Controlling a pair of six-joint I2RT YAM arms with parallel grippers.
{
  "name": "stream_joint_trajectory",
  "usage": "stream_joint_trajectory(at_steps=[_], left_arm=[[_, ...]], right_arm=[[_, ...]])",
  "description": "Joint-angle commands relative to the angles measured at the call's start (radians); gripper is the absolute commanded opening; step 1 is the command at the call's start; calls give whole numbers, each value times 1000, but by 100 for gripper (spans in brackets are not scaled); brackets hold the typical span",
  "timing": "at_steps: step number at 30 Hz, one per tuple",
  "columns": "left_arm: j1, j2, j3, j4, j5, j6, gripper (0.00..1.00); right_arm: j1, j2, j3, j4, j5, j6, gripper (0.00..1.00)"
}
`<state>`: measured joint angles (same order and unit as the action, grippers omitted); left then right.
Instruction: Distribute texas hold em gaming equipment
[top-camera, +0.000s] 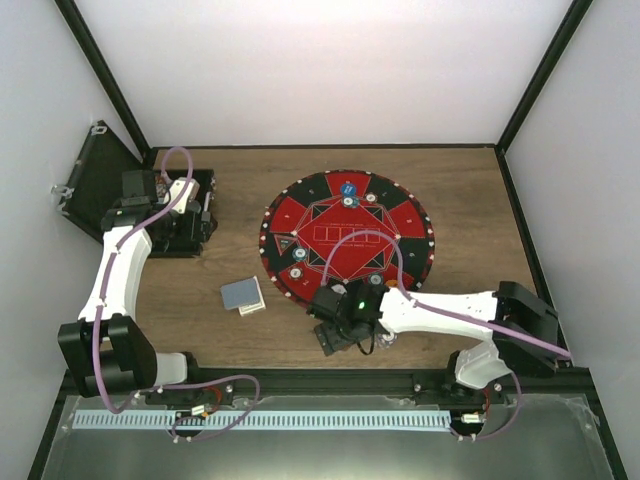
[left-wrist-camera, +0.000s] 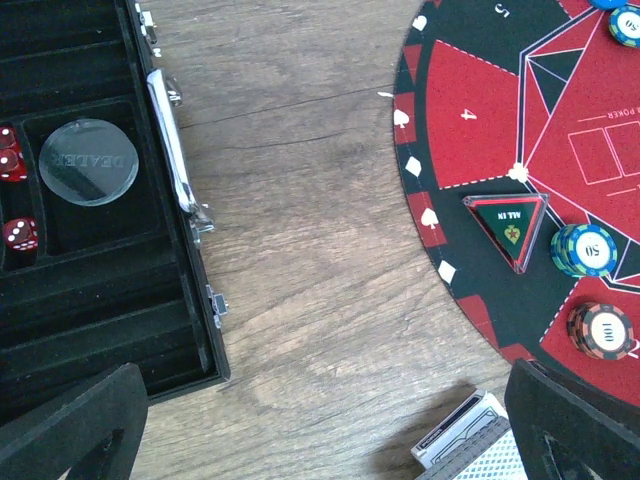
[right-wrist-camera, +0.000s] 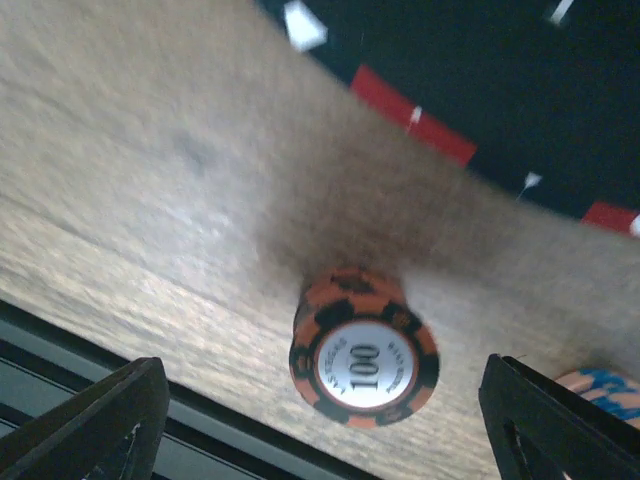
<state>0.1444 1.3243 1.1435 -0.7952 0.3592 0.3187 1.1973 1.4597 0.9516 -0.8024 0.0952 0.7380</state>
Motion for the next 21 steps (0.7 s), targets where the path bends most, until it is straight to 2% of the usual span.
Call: stream_joint_trajectory(at_steps=[1, 21], left_arm=[[6, -24, 2, 3, 16, 6, 100], [6, -38, 2, -2, 2, 8, 100]], right_arm=[[57, 38, -31, 7, -24, 98, 86], [61, 76, -25, -13, 70, 110, 59]])
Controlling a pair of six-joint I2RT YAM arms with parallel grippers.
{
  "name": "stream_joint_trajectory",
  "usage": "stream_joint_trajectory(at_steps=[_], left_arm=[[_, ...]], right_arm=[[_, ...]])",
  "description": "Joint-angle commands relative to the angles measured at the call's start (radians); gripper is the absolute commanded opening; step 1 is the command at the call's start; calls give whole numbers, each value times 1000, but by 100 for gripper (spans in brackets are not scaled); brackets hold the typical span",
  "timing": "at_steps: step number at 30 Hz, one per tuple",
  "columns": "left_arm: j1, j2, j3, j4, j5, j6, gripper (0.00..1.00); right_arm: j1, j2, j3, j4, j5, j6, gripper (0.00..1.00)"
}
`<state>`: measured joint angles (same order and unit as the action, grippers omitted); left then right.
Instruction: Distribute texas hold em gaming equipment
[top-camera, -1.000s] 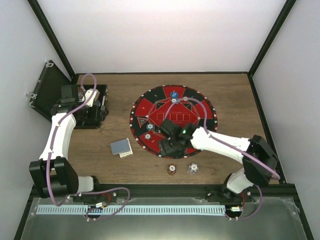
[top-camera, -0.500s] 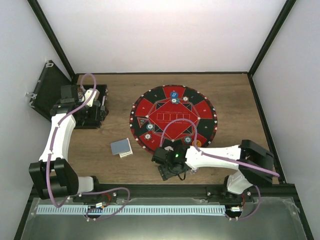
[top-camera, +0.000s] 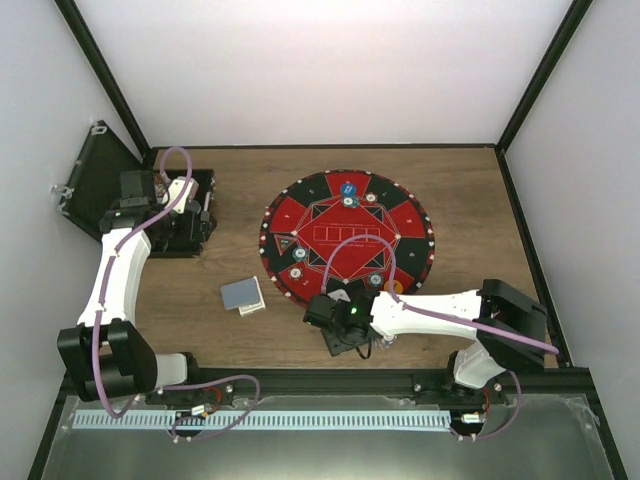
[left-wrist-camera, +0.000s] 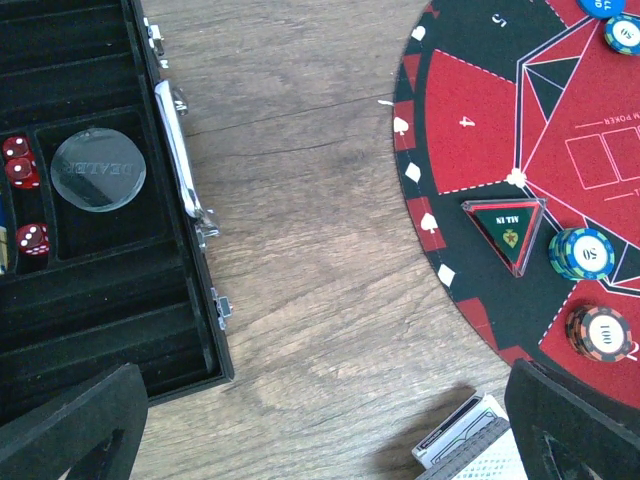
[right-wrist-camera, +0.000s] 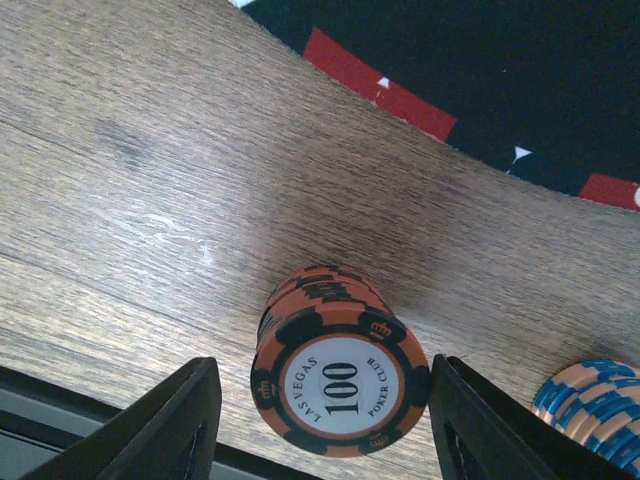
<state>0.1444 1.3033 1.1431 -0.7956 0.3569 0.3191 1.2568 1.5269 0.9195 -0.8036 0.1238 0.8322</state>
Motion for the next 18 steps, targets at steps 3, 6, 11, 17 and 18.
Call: stream_joint_trajectory(at_steps=[3, 6, 11, 17, 18], left_arm=[[7, -21, 3, -2, 1, 7, 100], [6, -22, 2, -3, 2, 7, 100], [5, -21, 2, -2, 1, 10, 100], [5, -18, 2, -1, 4, 9, 100], [6, -18, 1, -1, 4, 9, 100]], right_arm=[[-2, 22, 3, -9, 46, 12, 59], [-2, 34, 1, -6, 46, 11, 58], [-2, 19, 5, -7, 53, 18, 49], [-5, -11, 23, -34, 67, 24, 36], [-9, -18, 24, -39, 70, 25, 35]])
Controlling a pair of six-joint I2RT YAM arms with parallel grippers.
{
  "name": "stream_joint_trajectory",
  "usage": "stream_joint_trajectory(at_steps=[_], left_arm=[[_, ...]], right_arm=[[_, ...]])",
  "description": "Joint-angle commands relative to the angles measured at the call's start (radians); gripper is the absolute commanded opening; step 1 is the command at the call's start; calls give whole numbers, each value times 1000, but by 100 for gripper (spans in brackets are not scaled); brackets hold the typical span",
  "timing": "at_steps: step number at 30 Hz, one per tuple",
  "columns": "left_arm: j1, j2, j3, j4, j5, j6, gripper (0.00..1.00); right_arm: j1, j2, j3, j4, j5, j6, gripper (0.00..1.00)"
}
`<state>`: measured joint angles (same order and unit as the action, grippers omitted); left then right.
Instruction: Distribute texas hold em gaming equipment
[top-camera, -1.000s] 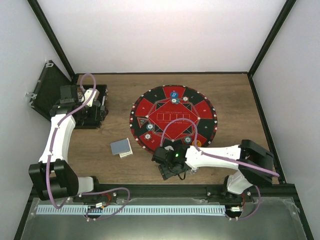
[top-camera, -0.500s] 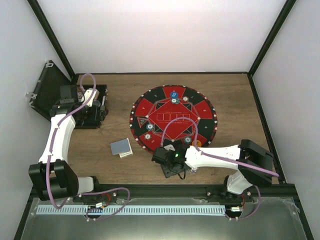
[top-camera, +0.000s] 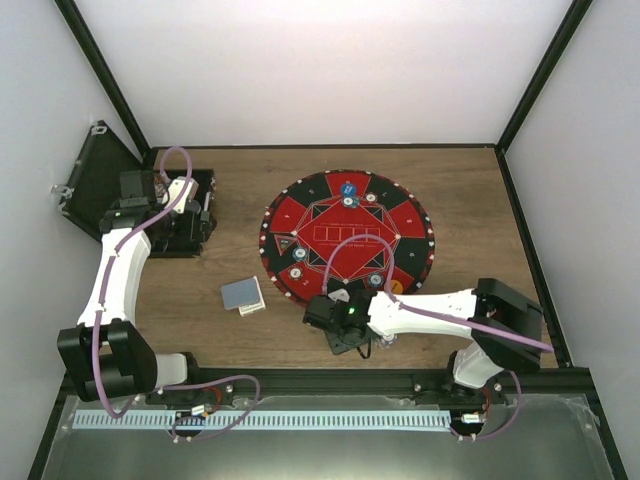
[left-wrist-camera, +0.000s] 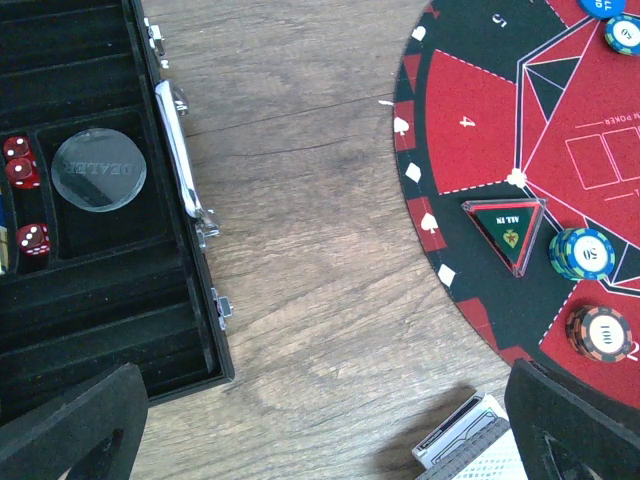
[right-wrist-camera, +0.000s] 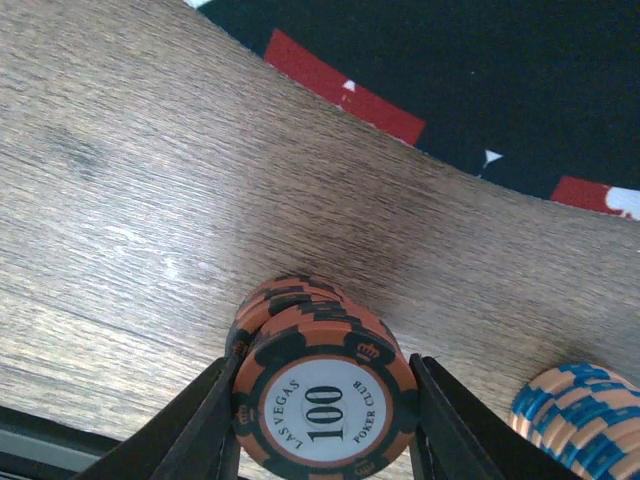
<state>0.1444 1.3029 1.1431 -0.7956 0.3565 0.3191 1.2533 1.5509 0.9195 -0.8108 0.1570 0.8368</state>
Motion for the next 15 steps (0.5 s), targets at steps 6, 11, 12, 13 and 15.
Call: stream_joint_trajectory(at_steps=[6, 11, 12, 13, 15], left_arm=[[6, -19, 1, -4, 4, 9, 100], [5, -22, 4, -5, 3, 11, 100], [6, -22, 4, -6, 2, 12, 100], [6, -22, 4, -6, 4, 10, 100], [7, -21, 7, -7, 4, 10, 100]], right_arm=[[-75, -96, 27, -52, 45, -9, 32], [-180, -123, 29, -40, 56, -77, 32], [-207, -122, 24, -29, 57, -94, 32], [-240, -122, 19, -16, 56, -112, 32], [-296, -115, 5, 22, 43, -149, 32]])
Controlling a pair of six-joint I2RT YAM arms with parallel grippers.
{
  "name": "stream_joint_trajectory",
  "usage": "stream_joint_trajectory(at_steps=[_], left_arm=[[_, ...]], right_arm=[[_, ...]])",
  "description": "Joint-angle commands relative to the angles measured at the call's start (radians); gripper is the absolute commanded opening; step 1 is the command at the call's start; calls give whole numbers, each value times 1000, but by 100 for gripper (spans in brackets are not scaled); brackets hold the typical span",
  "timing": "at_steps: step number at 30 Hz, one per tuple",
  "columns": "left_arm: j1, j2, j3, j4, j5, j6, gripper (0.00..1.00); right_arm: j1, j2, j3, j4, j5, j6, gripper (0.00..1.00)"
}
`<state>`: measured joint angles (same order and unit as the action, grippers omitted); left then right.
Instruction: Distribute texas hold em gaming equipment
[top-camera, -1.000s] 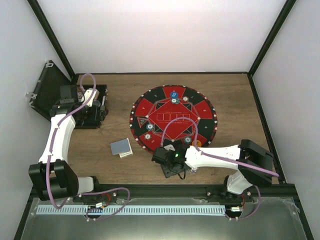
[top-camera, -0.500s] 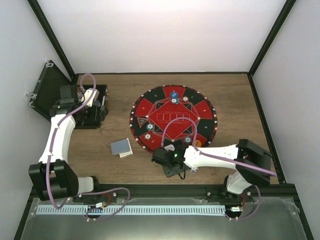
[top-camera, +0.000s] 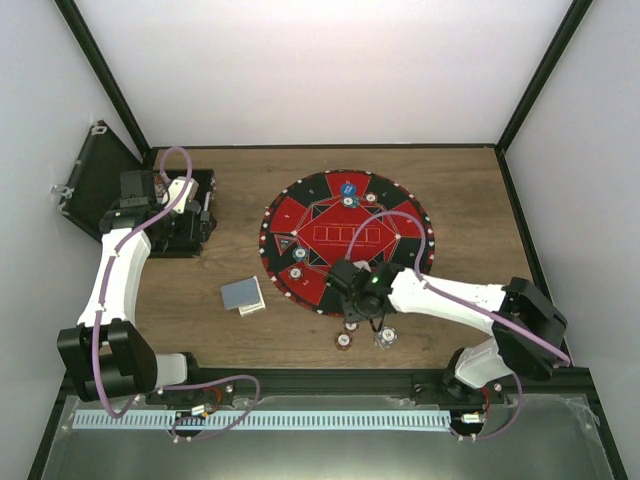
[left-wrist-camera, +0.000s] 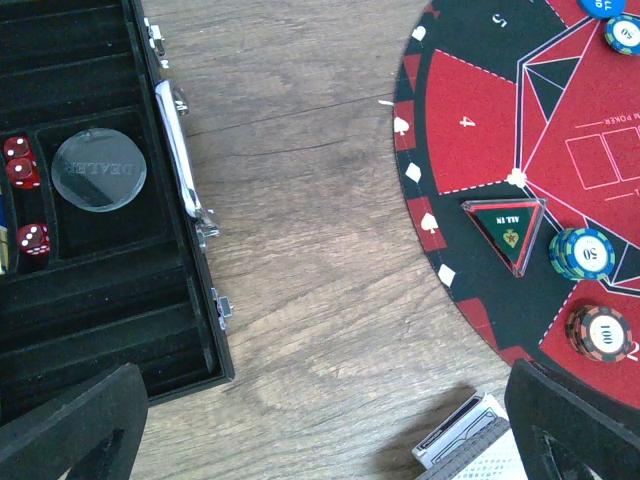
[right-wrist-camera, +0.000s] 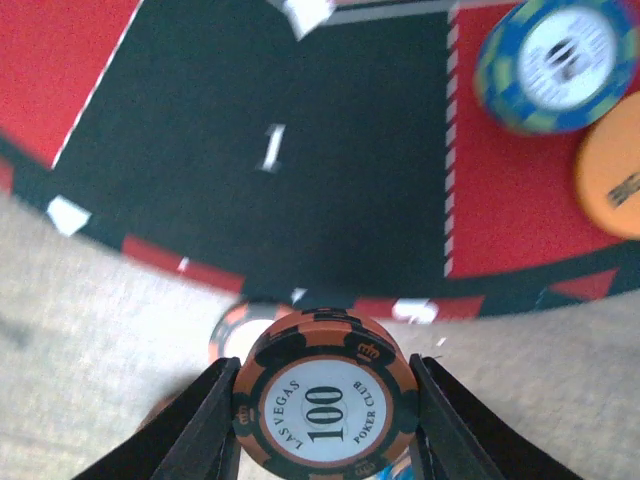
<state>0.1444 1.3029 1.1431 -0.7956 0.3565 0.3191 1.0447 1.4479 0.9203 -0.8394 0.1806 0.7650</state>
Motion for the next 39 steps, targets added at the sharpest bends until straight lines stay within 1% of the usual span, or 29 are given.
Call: stream_joint_trajectory(at_steps=[1, 5, 9, 19, 21, 23, 29, 33, 36, 39], left_arm=[[6, -20, 9, -9, 4, 10, 100], [6, -24, 9, -11, -2, 15, 100], [6, -20, 5, -11, -5, 20, 100], [6, -6, 6, -2, -6, 19, 100], [6, -2, 6, -1, -3, 17, 100], [6, -4, 4, 1, -3, 17, 100], [6, -5, 1, 0, -8, 24, 100], [6, -5, 1, 4, -3, 21, 100], [6, -3, 1, 8, 0, 17, 100], [6, -2, 1, 10, 4, 13, 100]], right_arm=[[-112, -4, -1, 77, 16, -94, 32], [-195, 38, -29, 135, 23, -145, 31], [-253, 71, -66, 201, 7, -173, 31], [-276, 88, -103, 222, 2, -183, 31], [-278, 100, -97, 216, 5, -182, 39], [-277, 110, -95, 212, 3, -182, 51], [-277, 66, -60, 151, 21, -162, 65], [-251, 2, -17, 70, 42, -136, 68], [-176, -24, 11, 22, 42, -96, 69], [-72, -15, 31, -8, 21, -40, 71]])
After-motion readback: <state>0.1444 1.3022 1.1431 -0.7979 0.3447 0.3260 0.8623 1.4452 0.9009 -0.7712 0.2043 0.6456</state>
